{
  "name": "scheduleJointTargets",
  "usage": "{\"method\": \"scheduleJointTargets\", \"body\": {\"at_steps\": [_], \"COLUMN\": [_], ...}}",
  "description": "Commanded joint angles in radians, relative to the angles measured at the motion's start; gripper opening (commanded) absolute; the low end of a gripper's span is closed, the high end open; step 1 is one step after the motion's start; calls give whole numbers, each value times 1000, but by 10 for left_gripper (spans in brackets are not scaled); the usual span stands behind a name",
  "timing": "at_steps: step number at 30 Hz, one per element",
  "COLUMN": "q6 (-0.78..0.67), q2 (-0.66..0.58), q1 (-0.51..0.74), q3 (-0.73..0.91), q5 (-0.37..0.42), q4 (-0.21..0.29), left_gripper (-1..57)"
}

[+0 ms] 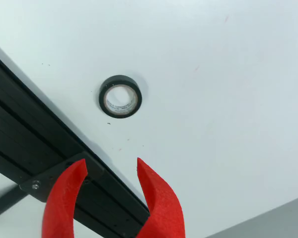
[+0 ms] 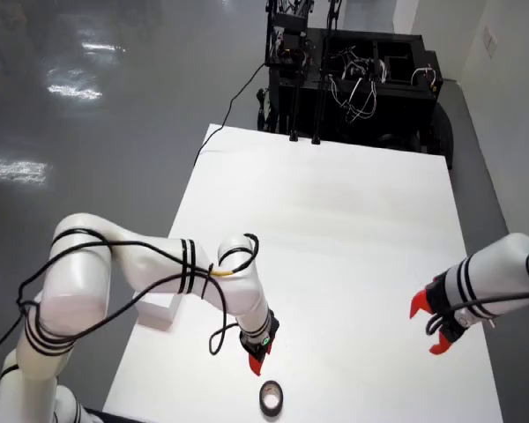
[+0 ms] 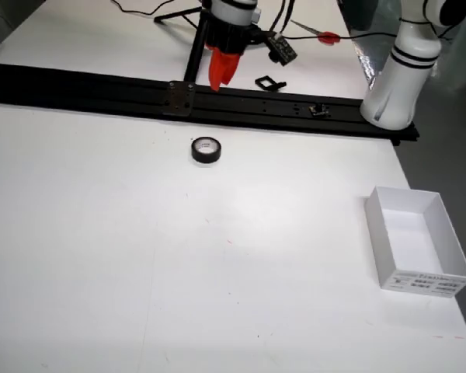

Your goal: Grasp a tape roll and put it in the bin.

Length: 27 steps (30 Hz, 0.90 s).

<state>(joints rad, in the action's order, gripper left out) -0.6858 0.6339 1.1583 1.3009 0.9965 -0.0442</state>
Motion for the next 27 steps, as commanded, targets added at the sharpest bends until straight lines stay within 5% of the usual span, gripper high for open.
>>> {"method": "scheduleJointTargets", "body": {"at_steps": [1,27], "q6": [-24,-66], "q2": [53,167], "q1": [29,43], "q3": [92,95], "q5": [-93,-202], "q4": [20,47], "left_gripper": [224,244]}}
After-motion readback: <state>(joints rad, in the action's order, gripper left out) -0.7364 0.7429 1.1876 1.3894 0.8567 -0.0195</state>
